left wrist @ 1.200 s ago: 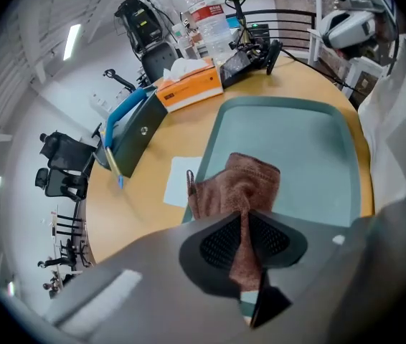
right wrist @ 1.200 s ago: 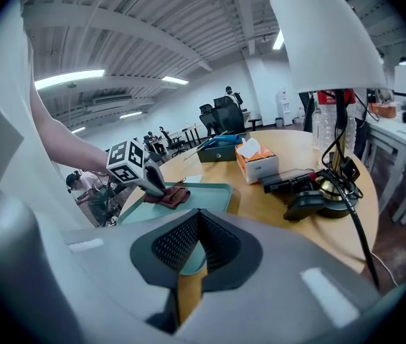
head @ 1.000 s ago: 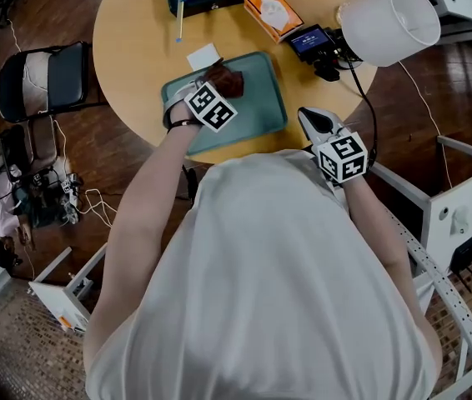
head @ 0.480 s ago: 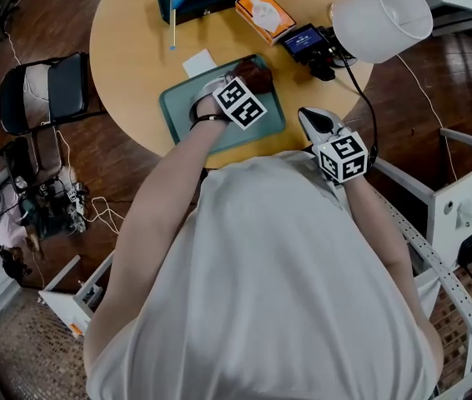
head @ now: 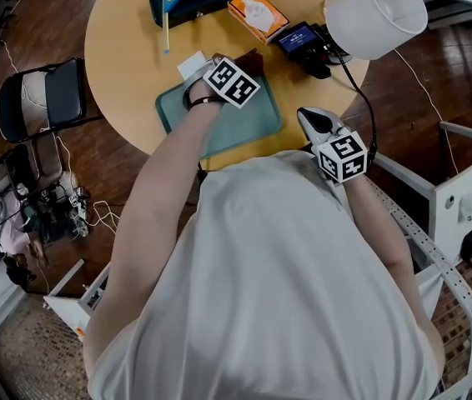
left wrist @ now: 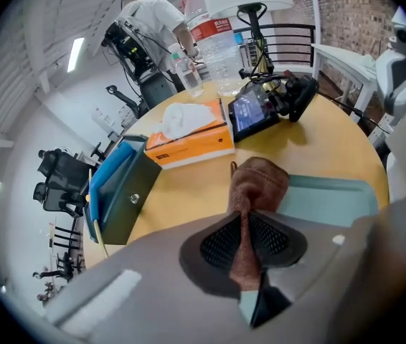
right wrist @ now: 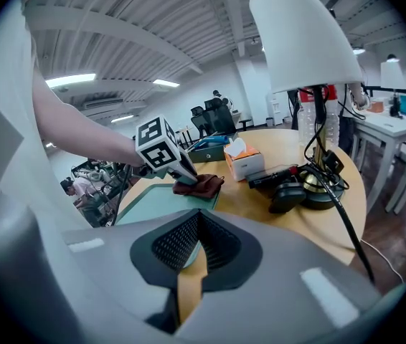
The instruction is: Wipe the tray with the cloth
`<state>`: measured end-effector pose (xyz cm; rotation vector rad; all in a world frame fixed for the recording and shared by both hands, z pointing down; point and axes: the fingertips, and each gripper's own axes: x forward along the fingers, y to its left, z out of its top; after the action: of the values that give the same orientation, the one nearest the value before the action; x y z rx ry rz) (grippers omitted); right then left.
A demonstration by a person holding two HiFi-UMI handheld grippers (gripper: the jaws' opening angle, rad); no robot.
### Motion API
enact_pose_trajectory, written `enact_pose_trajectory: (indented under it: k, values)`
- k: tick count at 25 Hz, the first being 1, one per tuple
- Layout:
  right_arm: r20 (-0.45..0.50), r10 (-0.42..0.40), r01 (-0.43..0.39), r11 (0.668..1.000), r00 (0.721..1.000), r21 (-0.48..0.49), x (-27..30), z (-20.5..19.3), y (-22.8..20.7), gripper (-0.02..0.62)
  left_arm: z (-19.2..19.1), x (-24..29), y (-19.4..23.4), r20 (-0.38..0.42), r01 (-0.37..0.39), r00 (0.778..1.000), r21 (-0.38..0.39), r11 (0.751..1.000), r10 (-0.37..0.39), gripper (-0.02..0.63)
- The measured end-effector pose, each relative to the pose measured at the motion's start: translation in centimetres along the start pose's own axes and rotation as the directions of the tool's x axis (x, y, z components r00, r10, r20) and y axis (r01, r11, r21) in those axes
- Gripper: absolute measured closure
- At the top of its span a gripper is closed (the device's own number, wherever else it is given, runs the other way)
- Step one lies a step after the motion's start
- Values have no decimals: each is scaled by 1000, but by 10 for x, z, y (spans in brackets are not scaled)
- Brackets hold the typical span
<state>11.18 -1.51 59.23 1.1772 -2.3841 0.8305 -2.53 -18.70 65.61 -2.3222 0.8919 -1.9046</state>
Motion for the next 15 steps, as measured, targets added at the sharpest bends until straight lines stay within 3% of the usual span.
enact_pose_trajectory:
  k: [8,15]
  values:
    - [-10,8,-8,1000,1000,-11,1,1,-1,593,-32,1,-2,-49,-9,999,12,1000,10,245]
    - [-20,42,-43,998,999,-41,12,6,12,592,-110,-14,17,-104,-57,993,2,998,57,245]
